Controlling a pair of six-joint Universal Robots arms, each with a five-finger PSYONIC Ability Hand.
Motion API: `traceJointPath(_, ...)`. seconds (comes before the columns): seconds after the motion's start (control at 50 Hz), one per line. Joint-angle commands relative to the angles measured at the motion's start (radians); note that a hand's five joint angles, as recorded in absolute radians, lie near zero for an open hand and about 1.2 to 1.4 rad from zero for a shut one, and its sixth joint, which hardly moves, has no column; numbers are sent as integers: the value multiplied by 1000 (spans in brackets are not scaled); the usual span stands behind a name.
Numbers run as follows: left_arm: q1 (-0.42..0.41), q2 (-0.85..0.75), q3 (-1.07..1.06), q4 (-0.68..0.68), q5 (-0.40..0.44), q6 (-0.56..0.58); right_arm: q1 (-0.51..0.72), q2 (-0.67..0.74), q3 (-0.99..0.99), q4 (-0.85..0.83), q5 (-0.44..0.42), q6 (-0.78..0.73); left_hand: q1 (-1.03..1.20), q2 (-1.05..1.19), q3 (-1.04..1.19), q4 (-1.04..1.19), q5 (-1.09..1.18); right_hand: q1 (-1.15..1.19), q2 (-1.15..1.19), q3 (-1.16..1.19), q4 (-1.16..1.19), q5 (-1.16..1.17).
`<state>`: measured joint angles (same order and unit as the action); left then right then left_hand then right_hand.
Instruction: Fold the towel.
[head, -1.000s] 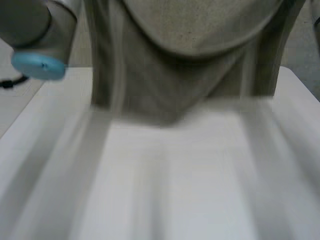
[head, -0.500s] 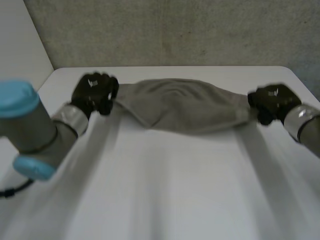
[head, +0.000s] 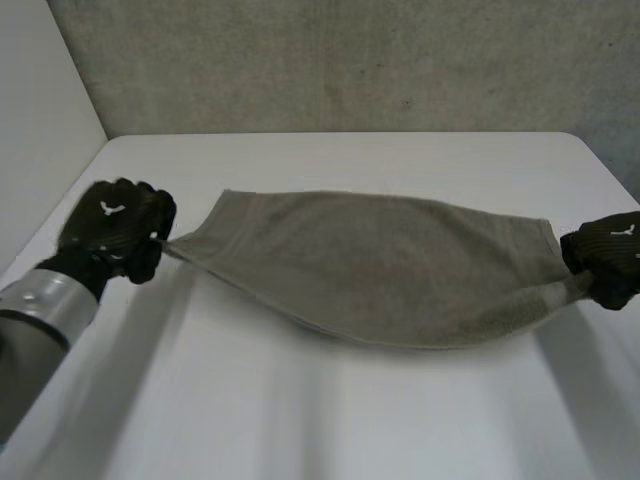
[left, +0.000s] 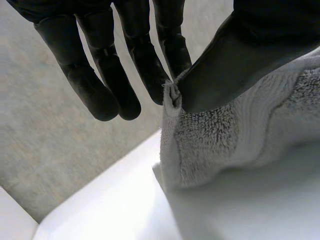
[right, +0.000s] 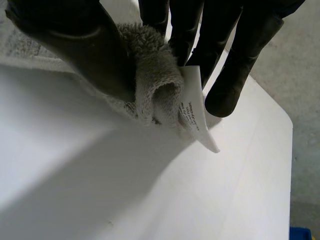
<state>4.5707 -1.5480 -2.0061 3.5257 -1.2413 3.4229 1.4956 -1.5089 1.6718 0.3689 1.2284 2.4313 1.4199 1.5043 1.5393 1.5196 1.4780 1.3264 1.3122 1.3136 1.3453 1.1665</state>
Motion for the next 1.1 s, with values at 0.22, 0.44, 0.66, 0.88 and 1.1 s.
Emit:
traceJointPath(0.22, 102, 186, -89, -63, 111, -129, -137, 8, -112, 209, -156, -150, -24, -108, -143, -123, -256, 70, 84, 83, 51, 55)
traceJointPath(0.44, 4, -247, 165, -1, 65, -47, -8, 348, -369, 191, -14, -17, -24, -108, -143, -123, -256, 70, 84, 83, 51, 55)
traceJointPath(0.66, -113, -678, 702, -94, -110, 12, 63, 720, -781, 188, 105, 154, -24, -108, -143, -123, -256, 70, 84, 83, 51, 55)
traceJointPath(0.88, -165, -1041, 1254, -246, -219, 15, 98, 972, -1135, 185, 167, 278, -24, -108, -143, -123, -256, 70, 84, 83, 51, 55)
traceJointPath(1.1, -182, -1239, 1573, -395, -271, 12, 123, 1064, -1267, 50, 192, 350, -24, -108, -143, -123, -256, 21, 35, 34, 2, 6)
